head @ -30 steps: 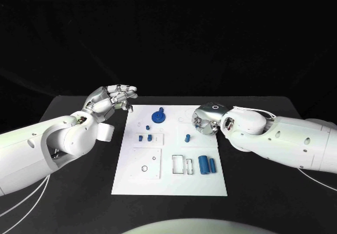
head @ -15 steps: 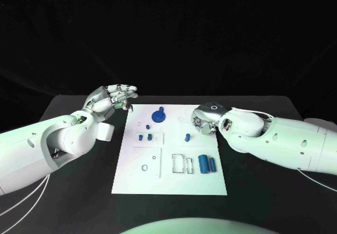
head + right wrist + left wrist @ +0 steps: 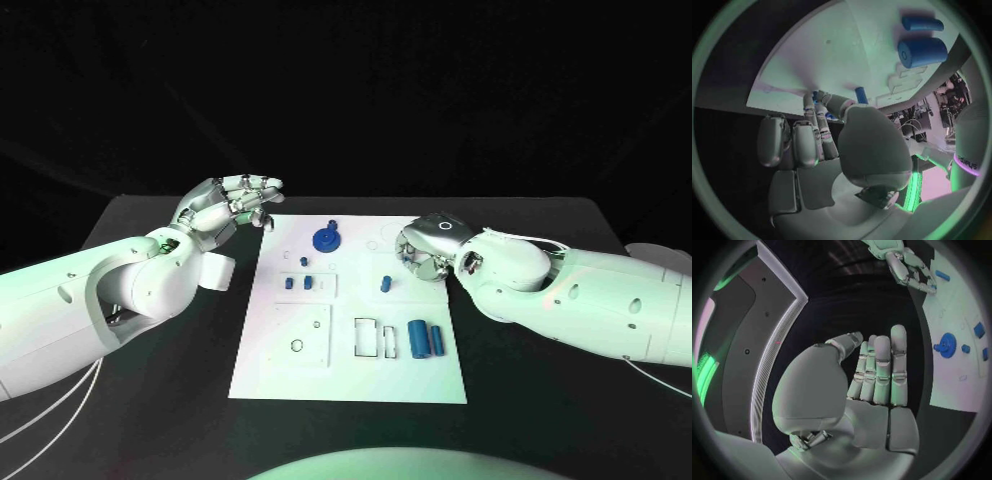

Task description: Assemble the parts on the task board

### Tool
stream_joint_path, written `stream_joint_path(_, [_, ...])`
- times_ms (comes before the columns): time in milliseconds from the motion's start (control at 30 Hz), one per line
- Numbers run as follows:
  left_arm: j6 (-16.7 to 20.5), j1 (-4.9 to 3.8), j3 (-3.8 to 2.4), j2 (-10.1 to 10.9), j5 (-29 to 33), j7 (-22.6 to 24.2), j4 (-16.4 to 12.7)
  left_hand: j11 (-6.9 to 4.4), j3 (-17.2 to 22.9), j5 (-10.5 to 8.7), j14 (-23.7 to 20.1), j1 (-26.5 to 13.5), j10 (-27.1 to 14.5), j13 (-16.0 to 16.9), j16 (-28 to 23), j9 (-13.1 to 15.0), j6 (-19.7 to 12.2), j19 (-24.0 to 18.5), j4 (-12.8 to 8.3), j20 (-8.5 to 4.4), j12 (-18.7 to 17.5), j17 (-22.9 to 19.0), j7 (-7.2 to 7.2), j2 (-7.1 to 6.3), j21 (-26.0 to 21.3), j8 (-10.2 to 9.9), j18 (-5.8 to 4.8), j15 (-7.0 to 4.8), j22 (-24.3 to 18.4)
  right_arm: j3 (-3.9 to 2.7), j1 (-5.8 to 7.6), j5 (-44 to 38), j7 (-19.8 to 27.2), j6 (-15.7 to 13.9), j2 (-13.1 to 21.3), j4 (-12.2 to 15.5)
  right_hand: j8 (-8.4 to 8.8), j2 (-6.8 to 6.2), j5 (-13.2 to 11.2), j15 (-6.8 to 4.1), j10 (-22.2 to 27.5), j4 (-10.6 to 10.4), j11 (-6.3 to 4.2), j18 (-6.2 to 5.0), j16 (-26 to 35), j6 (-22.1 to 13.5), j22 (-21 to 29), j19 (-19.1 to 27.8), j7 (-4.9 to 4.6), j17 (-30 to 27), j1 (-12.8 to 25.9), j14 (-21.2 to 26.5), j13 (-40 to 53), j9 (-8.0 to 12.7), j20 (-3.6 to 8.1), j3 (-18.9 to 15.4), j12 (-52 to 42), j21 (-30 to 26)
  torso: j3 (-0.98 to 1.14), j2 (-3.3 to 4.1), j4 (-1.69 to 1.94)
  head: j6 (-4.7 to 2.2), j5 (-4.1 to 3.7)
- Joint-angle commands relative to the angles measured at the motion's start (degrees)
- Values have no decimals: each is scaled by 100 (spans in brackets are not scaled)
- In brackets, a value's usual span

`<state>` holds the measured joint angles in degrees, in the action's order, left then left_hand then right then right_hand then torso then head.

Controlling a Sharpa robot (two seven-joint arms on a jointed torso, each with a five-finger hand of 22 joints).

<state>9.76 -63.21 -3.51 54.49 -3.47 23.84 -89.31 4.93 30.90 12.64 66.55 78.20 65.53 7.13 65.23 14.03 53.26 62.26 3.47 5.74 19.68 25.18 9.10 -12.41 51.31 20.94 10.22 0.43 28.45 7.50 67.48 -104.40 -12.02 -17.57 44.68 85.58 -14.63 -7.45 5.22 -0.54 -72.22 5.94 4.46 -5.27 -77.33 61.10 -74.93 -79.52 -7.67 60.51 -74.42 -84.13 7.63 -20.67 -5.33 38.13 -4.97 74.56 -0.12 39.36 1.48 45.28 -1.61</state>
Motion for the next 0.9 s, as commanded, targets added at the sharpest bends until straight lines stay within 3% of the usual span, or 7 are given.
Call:
stream_joint_path(33, [-40,3,-1,-10,-40,10,-7,-5,-3,8,42,58,-42,-8,30,-6,-27,52,-41,-1,-20,-10,22,22,-19,-33,36,5,-6,-10,18,-97,2,-244,36,77,-18,27,21,-32,-123,4,-87,115,-33,12,-148,-40,-12,5,-12,-77,-15,-2,14,42,-18,20,-6,-6,0,-15,-9])
stream_joint_path(433, [-33,7,0,-10,-41,9,20,-3,-1,9,42,63,-44,-9,31,-6,-28,55,-46,-1,-24,-10,25,24,-18,-35,36,6,-6,-58,124,-16,52,-586,268,403,-20,8,15,-29,-124,9,-83,121,-38,9,-172,-52,-17,7,1,-78,-8,-11,14,42,-12,44,-7,-1,1,-31,2])
stream_joint_path(633, [-37,8,0,-11,-41,7,22,-3,-1,9,42,63,-44,-9,31,-6,-28,55,-46,-1,-24,-10,25,24,-18,-35,36,6,-6,-88,142,66,82,-751,369,683,-21,5,14,-29,-125,9,-83,126,-44,9,-186,-62,-17,21,5,-80,-6,-12,13,41,-11,60,-2,0,1,-30,63])
stream_joint_path(733, [-39,10,0,-17,-41,8,25,-3,-1,9,42,63,-44,-9,31,-6,-28,55,-46,-1,-24,-10,25,24,-18,-35,36,6,-6,-99,143,137,121,-856,376,896,-21,5,14,-29,-125,9,-83,126,-44,9,-186,-62,-17,21,5,-80,-6,-12,13,41,-11,60,2,1,4,-23,159])
stream_joint_path(800, [-40,11,0,-22,-41,9,26,-3,-1,9,42,63,-44,-9,31,-6,-28,55,-46,-1,-24,-10,25,24,-18,-35,36,6,-6,-103,137,179,151,-902,346,1010,-22,1,11,-28,-126,9,-82,130,-45,9,-201,-72,-17,19,10,-80,-4,-15,13,41,-9,75,1,1,5,-23,174])
stream_joint_path(900, [-38,13,0,-39,-41,11,30,-3,-1,9,42,63,-44,-9,31,-6,-28,55,-46,-1,-24,-10,25,24,-18,-35,36,6,-6,-107,114,248,208,-948,246,1168,-23,1,12,-28,-126,9,-82,128,-45,9,-196,-68,-17,19,10,-80,-3,-16,13,41,-9,70,-3,0,3,-17,288])
